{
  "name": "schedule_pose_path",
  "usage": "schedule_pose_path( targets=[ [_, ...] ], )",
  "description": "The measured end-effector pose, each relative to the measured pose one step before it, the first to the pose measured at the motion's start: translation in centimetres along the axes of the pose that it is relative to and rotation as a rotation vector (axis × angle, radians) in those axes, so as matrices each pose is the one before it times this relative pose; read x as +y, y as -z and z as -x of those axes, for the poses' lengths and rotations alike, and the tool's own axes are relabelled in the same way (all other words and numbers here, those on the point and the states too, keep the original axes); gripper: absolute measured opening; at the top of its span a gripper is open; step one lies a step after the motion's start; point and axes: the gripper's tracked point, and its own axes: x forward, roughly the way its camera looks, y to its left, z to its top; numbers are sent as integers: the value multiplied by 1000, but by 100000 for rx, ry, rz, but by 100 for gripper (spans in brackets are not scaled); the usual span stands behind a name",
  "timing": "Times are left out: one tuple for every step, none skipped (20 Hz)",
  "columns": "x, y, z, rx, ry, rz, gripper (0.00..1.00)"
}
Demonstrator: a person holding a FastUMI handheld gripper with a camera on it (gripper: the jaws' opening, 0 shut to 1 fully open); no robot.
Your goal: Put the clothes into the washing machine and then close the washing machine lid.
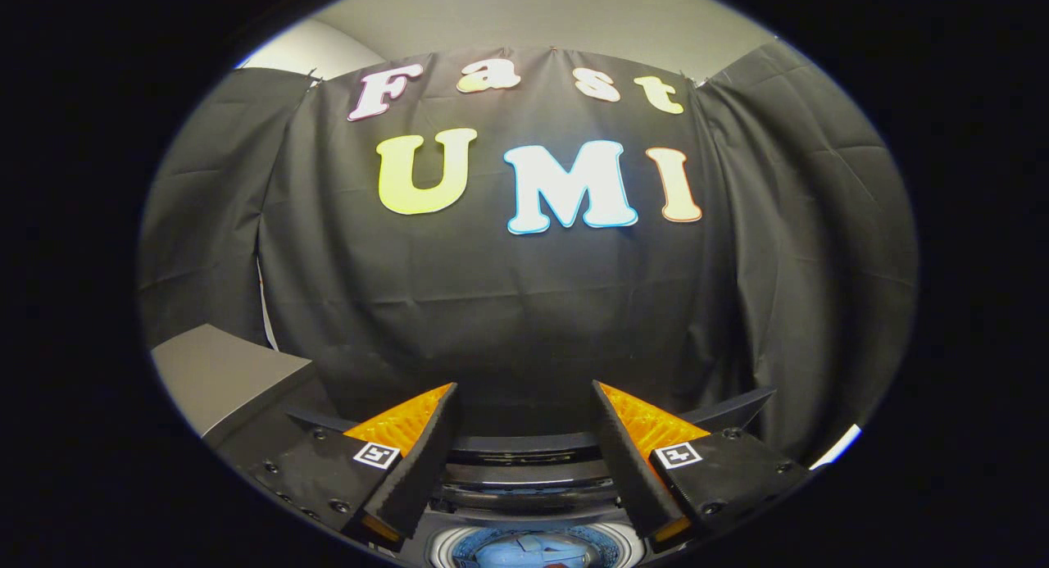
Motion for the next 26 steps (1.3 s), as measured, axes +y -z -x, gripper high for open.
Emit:
schedule_pose_path(
  targets=[
    [-38,146,374,122,130,-5,97],
    [-47,185,488,147,144,34,97],
    [46,177,454,173,87,280,97],
    [0,139,454,137,27,200,97],
    [-16,194,362,271,-39,111,97],
    [-11,177,362,290,-66,-3,97],
    [-63,223,423,325,-27,-63,97],
    [6,213,410,326,71,-139,97],
    [7,209,374,396,160,-79,97],
    [74,153,375,380,156,172,97],
    [-26,264,341,276,72,242,97],
    [-40,202,393,298,12,191,97],
    [-5,291,284,364,34,-11,97],
    [-28,226,429,336,55,-43,97],
    [-24,188,313,300,126,-155,97],
    [-30,226,284,342,108,-20,97],
    [29,243,286,358,120,48,97],
    [-20,245,305,416,96,-6,97],
    [4,296,224,495,63,37,97],
    [12,286,301,641,44,37,97],
    [-33,350,258,821,27,-56,97],
    [-64,406,473,961,-58,-195,97],
    [39,453,364,861,29,-179,97],
    [-151,534,525,997,225,-278,97],
    [-91,569,422,938,186,-497,97],
    [-152,620,524,838,281,-657,97]
  ],
)
